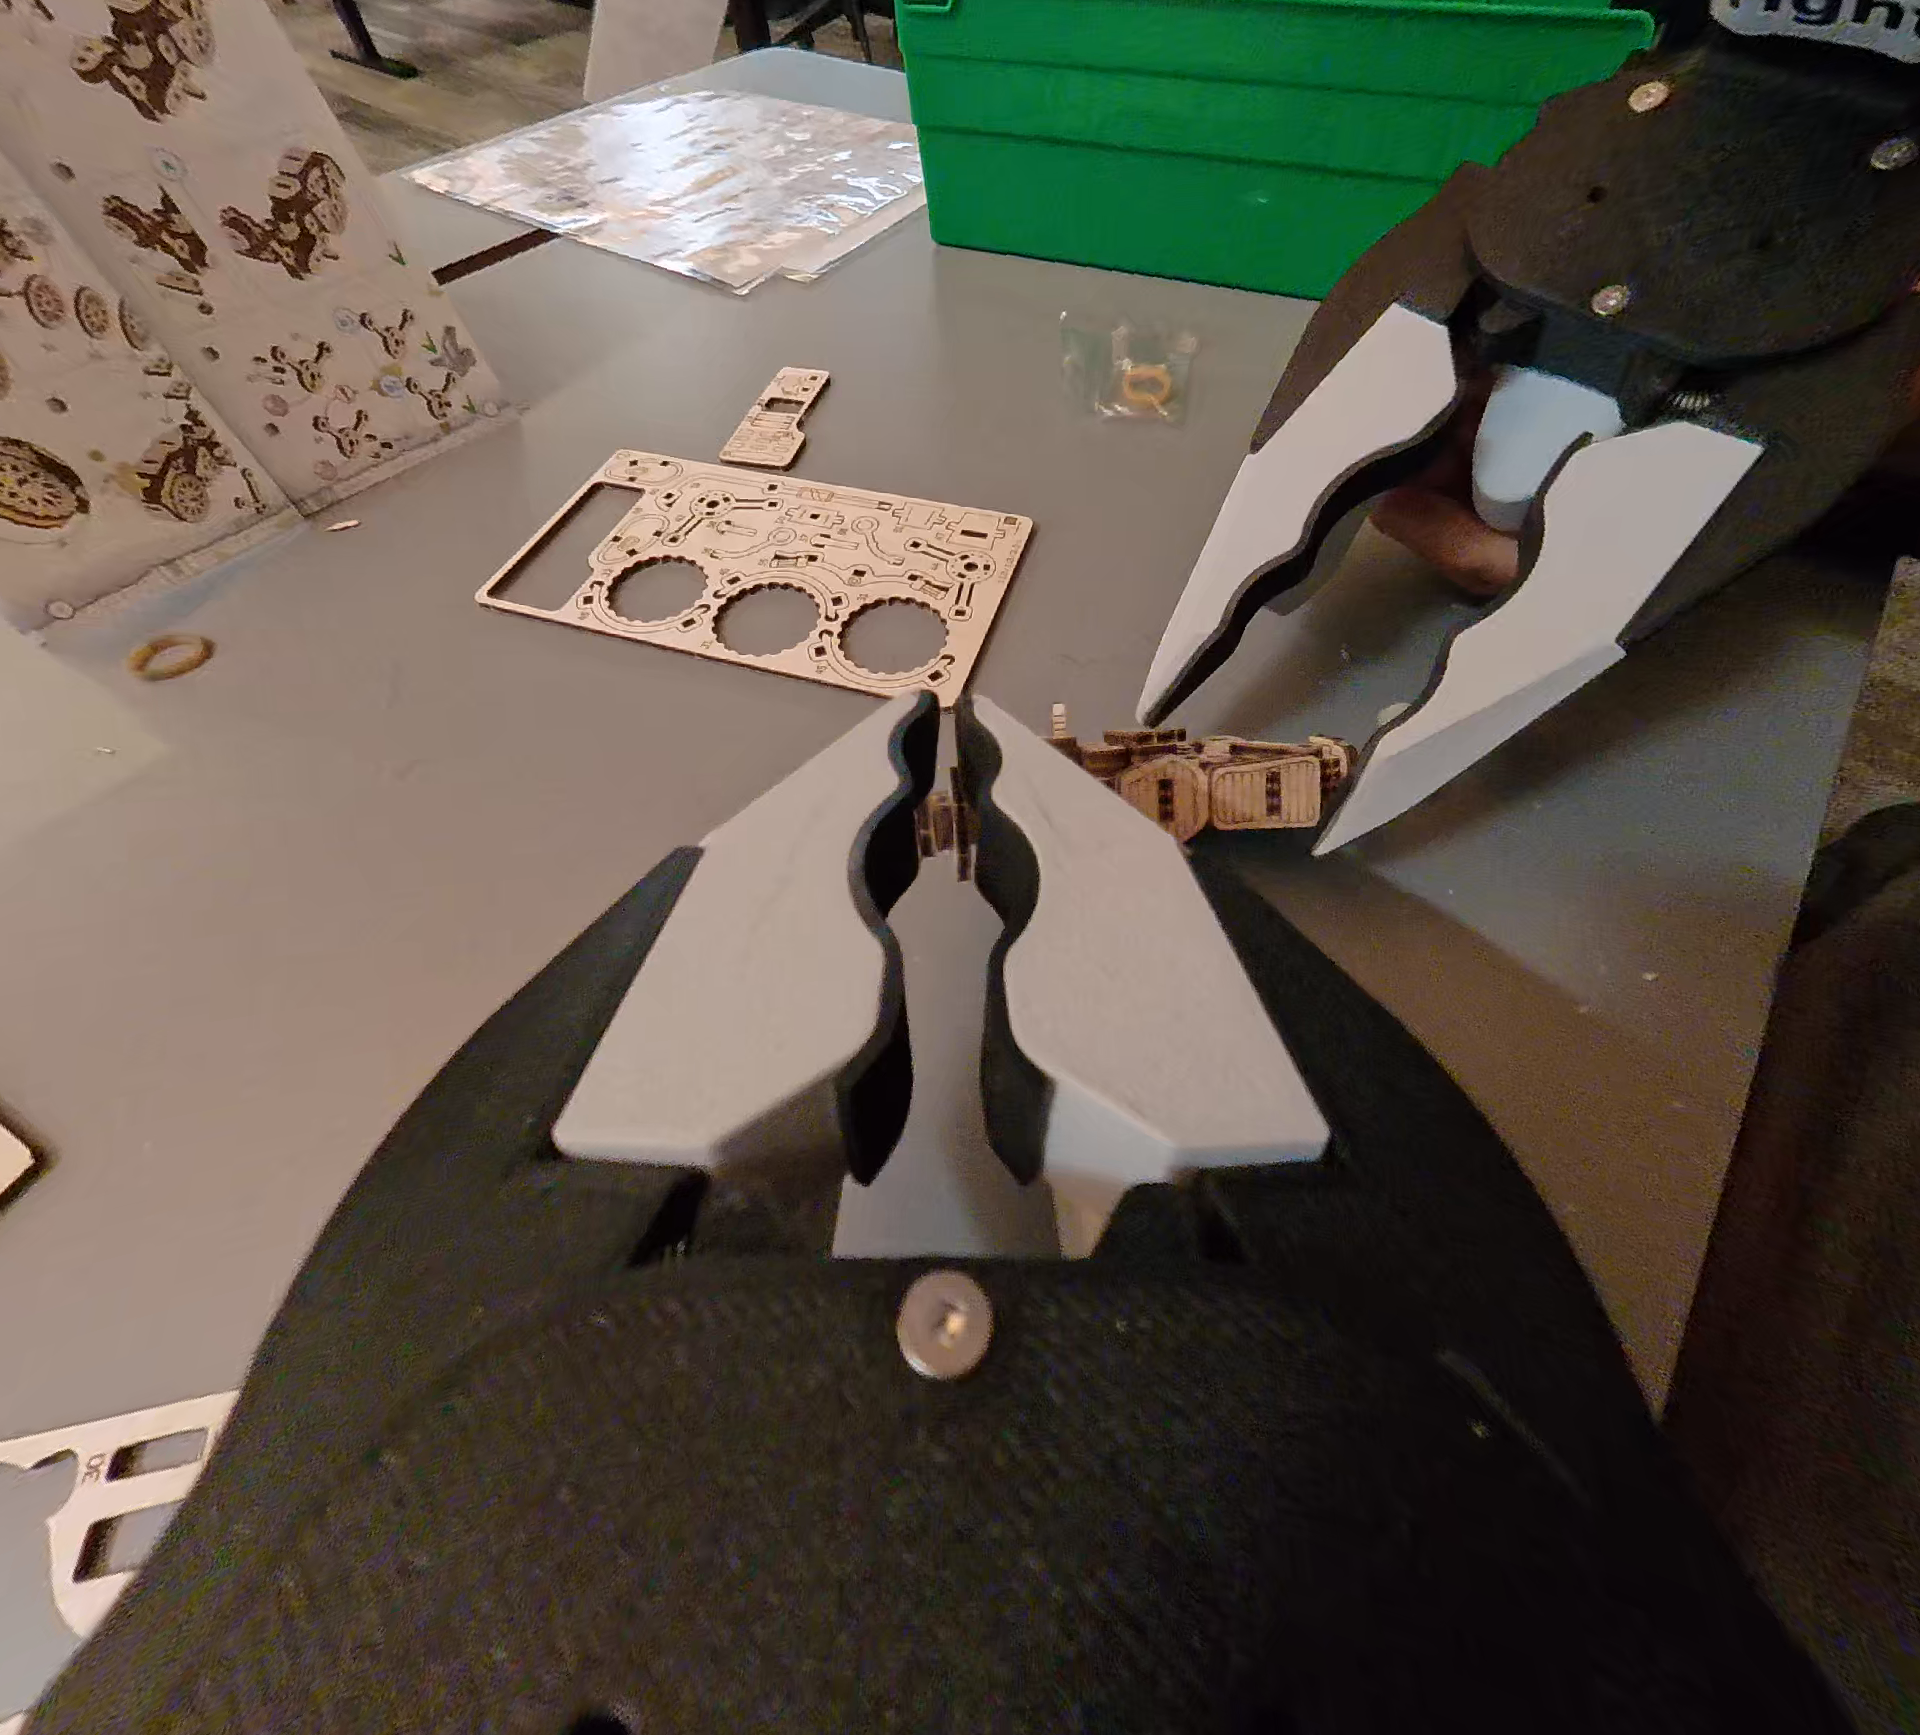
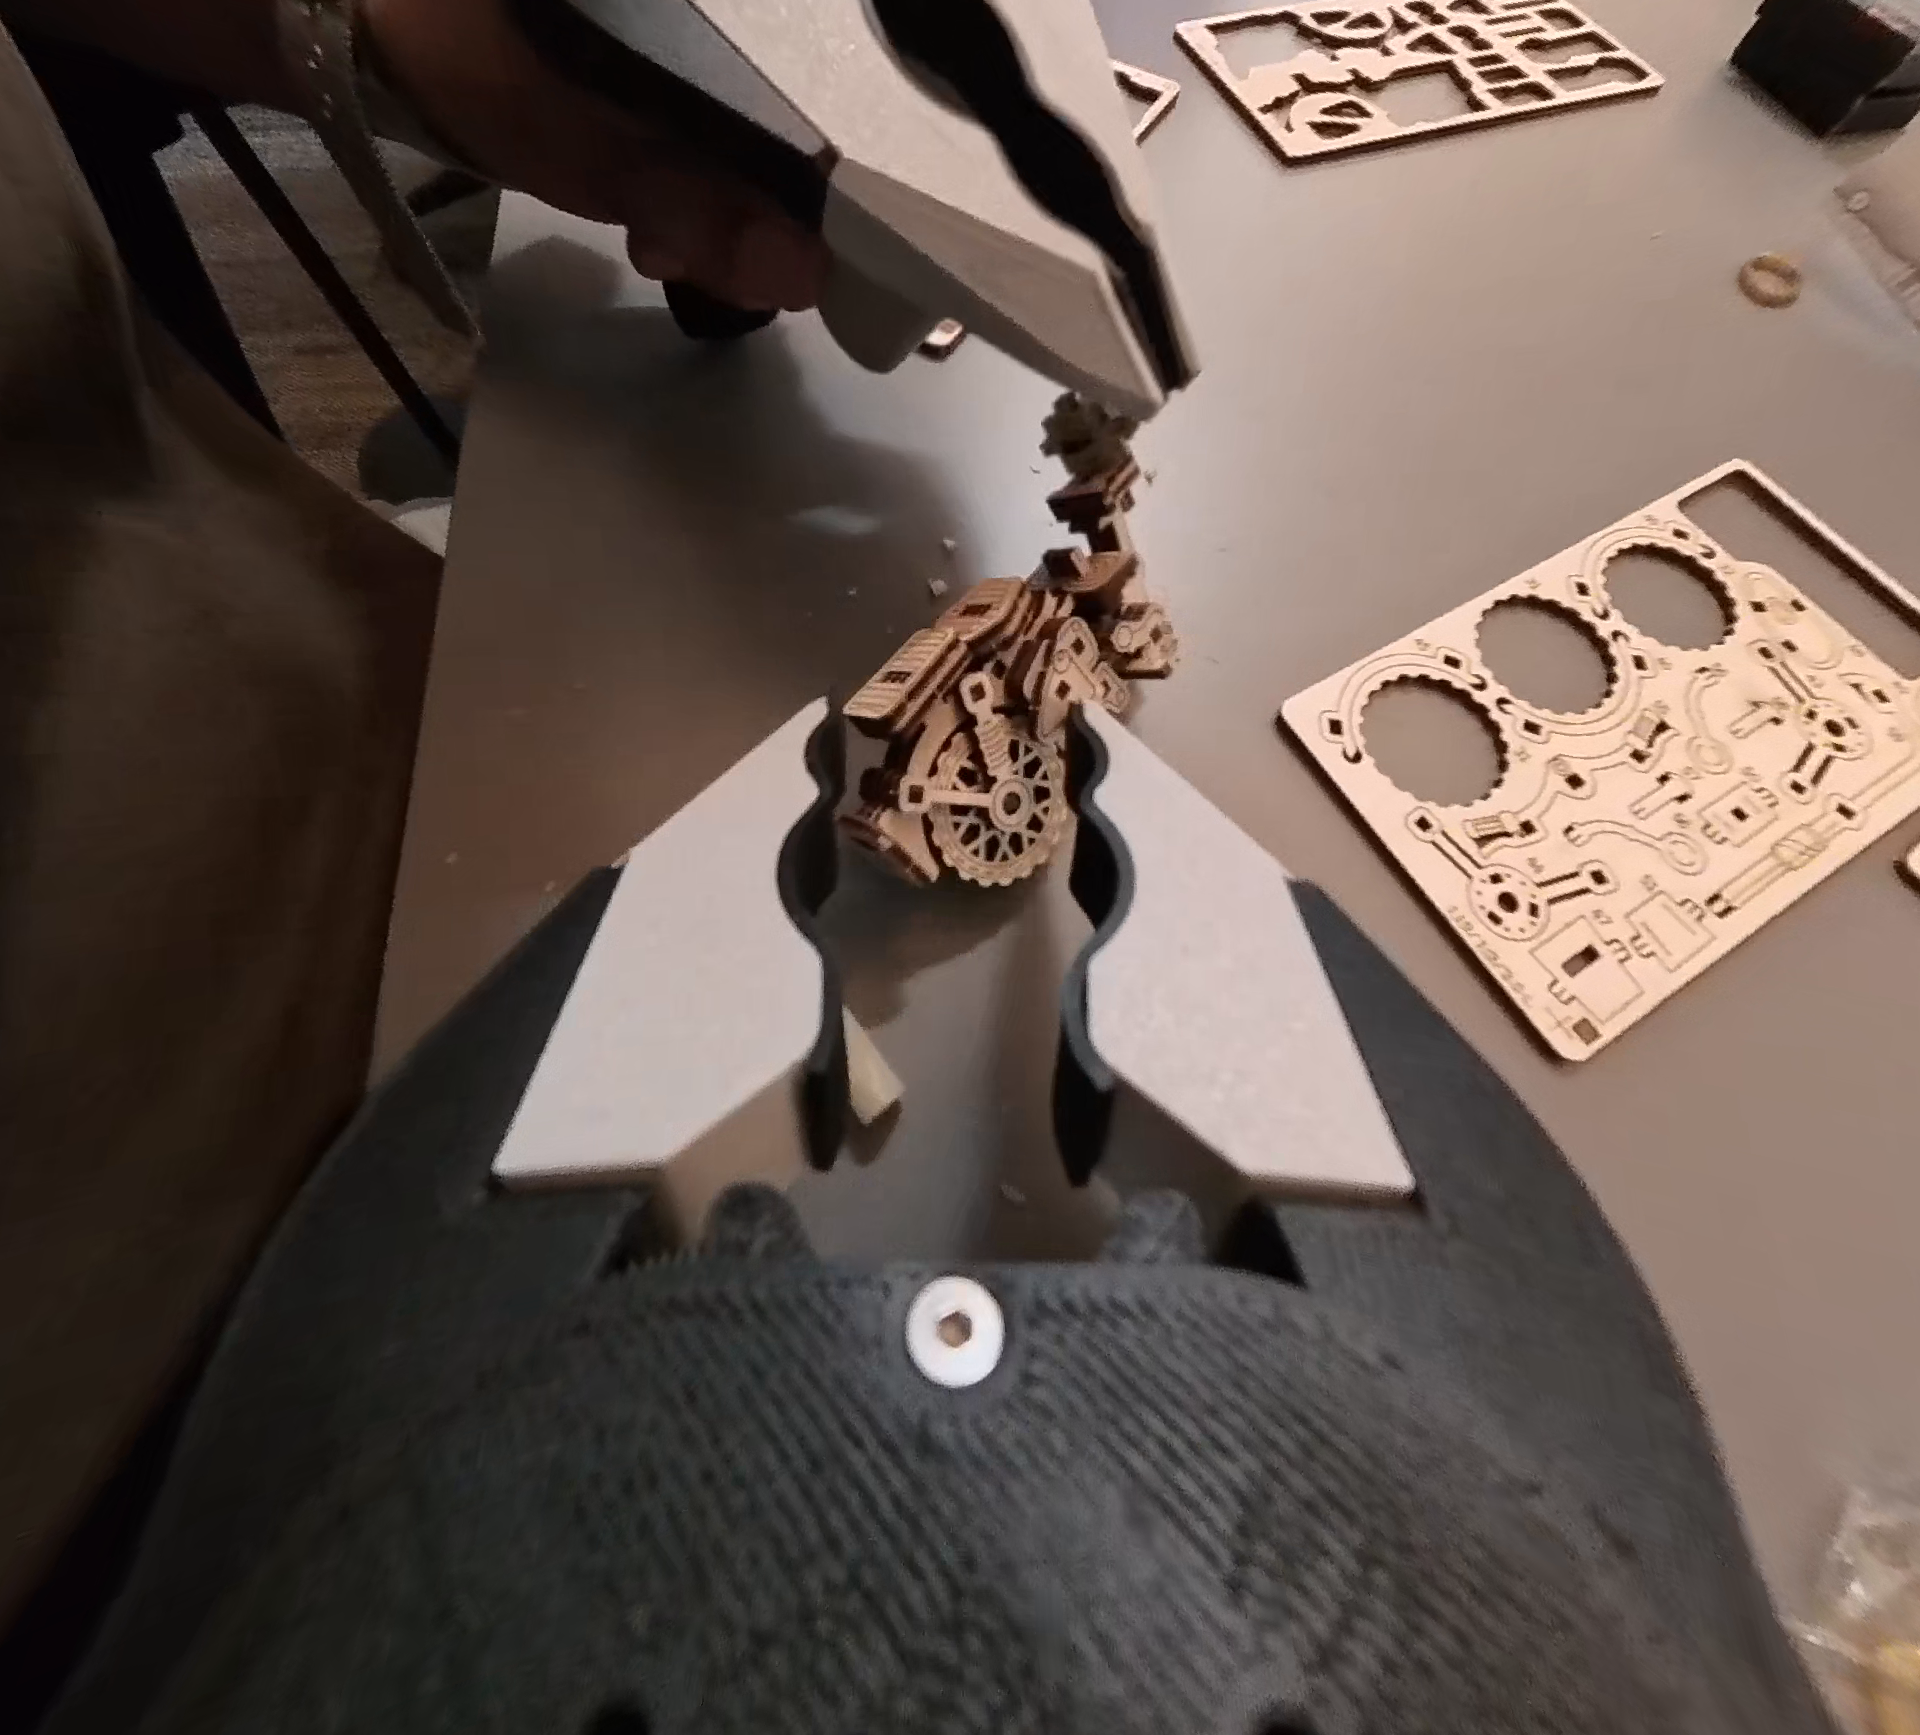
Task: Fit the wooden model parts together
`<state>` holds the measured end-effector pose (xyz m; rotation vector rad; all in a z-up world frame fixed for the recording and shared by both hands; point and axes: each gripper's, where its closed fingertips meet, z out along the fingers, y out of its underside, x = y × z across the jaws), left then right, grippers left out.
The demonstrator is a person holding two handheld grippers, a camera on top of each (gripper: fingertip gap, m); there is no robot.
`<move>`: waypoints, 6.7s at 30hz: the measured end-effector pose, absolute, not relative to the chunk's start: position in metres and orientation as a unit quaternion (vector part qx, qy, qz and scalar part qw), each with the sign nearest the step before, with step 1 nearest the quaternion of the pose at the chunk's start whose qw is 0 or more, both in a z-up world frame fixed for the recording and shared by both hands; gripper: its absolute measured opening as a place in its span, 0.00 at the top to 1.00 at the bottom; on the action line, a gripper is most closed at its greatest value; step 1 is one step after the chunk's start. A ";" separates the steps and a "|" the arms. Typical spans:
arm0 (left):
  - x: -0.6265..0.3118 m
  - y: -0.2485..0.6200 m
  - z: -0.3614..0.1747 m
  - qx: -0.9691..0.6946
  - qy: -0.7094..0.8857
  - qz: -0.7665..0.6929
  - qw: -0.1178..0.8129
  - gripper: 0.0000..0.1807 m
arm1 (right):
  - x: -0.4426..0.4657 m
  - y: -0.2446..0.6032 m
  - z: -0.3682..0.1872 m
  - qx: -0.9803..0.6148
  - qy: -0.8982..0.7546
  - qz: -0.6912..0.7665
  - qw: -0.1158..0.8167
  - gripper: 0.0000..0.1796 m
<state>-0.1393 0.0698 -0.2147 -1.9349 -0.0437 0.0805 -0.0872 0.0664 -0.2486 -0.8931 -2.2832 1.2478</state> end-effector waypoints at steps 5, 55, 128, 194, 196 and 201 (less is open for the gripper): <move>-0.140 0.070 -0.214 -0.821 -0.014 0.040 0.570 0.89 | -0.087 0.067 -0.248 -0.320 -0.813 0.447 0.192 0.77; -0.144 0.060 -0.234 -0.860 -0.018 0.069 0.506 0.92 | -0.089 0.068 -0.248 -0.337 -0.805 0.460 0.160 0.77; -0.143 0.061 -0.238 -0.864 -0.025 0.030 0.502 0.92 | -0.089 0.068 -0.248 -0.341 -0.803 0.464 0.154 0.77; -0.104 0.058 -0.267 -0.895 -0.050 -0.166 0.410 0.80 | -0.082 0.113 -0.252 -0.232 -0.846 0.408 0.253 0.91; -0.105 0.060 -0.264 -0.891 -0.053 -0.160 0.421 0.79 | -0.083 0.115 -0.252 -0.229 -0.845 0.407 0.260 0.91; -0.107 0.069 -0.254 -0.875 -0.069 -0.161 0.452 0.75 | -0.083 0.114 -0.252 -0.226 -0.845 0.406 0.265 0.91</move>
